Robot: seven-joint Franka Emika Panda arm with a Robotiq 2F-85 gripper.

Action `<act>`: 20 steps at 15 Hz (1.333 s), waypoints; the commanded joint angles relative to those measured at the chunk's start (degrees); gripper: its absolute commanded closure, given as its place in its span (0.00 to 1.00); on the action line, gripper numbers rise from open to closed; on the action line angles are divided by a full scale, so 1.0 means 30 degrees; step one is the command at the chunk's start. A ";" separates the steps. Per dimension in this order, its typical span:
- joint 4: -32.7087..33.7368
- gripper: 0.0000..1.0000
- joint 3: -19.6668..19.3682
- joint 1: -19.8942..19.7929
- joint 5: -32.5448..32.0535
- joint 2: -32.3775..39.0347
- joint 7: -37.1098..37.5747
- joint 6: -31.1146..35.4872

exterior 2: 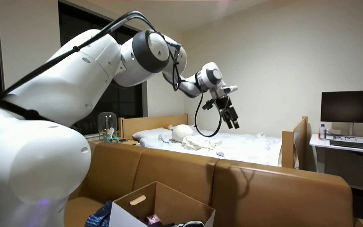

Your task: Pick up the black clothes from the box and put them on the couch.

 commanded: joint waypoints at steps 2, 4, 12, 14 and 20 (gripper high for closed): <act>-0.5814 0.00 0.1307 0.1792 -0.3159 -0.1098 -0.0218 0.5413; -0.7957 0.00 0.1638 0.2333 -0.4622 -0.1278 -0.0280 0.8046; -1.5828 0.00 -0.0854 0.3810 -1.2704 -0.3759 0.1274 1.9970; -1.3594 0.00 -0.0222 0.3402 -1.1058 -0.2000 0.0742 1.8440; -1.2322 0.00 0.2288 0.2217 -0.9704 -0.0248 -0.2691 1.6243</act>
